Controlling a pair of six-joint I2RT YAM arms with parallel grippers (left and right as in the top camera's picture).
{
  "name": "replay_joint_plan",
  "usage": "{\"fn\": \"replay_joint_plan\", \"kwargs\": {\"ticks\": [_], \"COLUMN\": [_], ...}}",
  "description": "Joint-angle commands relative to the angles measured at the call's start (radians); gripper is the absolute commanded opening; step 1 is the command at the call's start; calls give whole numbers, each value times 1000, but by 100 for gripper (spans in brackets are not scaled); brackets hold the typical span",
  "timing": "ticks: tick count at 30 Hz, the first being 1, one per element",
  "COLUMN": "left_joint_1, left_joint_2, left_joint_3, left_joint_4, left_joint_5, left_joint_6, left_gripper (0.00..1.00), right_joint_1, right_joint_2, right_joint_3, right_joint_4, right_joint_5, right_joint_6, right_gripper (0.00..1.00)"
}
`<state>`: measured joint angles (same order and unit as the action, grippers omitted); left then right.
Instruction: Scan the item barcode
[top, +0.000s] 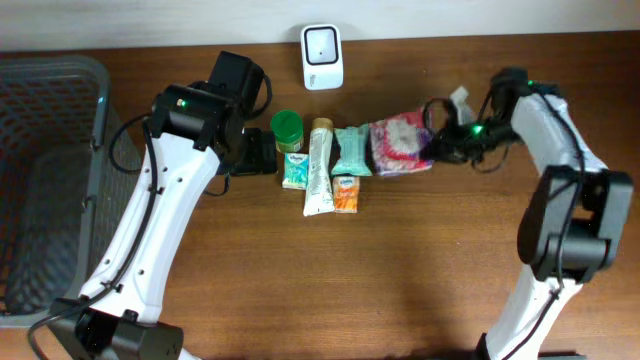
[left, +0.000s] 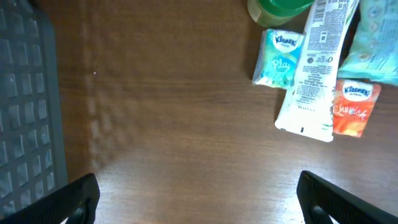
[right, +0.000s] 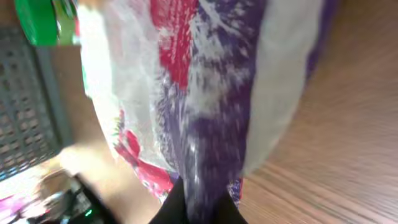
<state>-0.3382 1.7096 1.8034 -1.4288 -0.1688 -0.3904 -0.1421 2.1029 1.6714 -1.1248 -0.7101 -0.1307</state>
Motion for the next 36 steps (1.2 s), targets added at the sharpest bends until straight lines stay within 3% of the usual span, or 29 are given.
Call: {"fn": "replay_joint_plan", "kwargs": {"ticks": [1, 3, 5, 9, 13, 14, 15, 16, 17, 18, 19, 20, 24, 28, 30, 32, 36], "left_joint_1": [5, 5, 5, 5, 5, 5, 5, 5, 5, 5, 5, 5, 5, 5, 5, 5, 5], "left_joint_2": [-4, -4, -4, -4, -4, -4, -4, -4, -4, -4, -4, -4, -4, -4, -4, -4, -4], "left_joint_3": [2, 2, 2, 2, 2, 2, 2, 2, 2, 2, 2, 2, 2, 2, 2, 2, 2], "left_joint_4": [-2, -2, -2, -2, -2, -2, -2, -2, -2, -2, -2, -2, -2, -2, -2, -2, -2], "left_joint_5": [0, 0, 0, 0, 0, 0, 0, 0, 0, 0, 0, 0, 0, 0, 0, 0, 0], "left_joint_6": [-13, -13, -13, -13, -13, -13, -13, -13, -13, -13, -13, -13, -13, -13, -13, -13, -13], "left_gripper": [99, 99, 99, 99, 99, 99, 99, 99, 99, 99, 99, 99, 99, 99, 99, 99, 99], "right_joint_1": [31, 63, 138, 299, 446, 494, 538, 556, 581, 594, 592, 582, 480, 242, 125, 53, 108], "right_joint_2": [-122, -151, -151, -135, -97, -97, -97, -97, -97, -97, -97, -97, -100, -99, -99, -98, -98], "right_joint_3": [98, 98, 98, 85, 83, 83, 83, 83, 83, 84, 89, 95, 195, 307, 288, 211, -19], "right_joint_4": [-70, -100, -169, -169, -151, -134, -113, -102, -81, -64, -61, -60, -122, -189, -224, -203, -2], "right_joint_5": [293, 535, 922, 1038, 995, 995, 975, 949, 891, 855, 851, 851, 849, 608, 594, 340, 130], "right_joint_6": [121, 255, 453, 513, 514, 514, 514, 513, 513, 510, 505, 503, 423, 294, 290, 116, 101], "right_gripper": [4, 4, 4, 4, 4, 12, 38, 42, 55, 75, 87, 93, 92, 89, 88, 82, 73]}}
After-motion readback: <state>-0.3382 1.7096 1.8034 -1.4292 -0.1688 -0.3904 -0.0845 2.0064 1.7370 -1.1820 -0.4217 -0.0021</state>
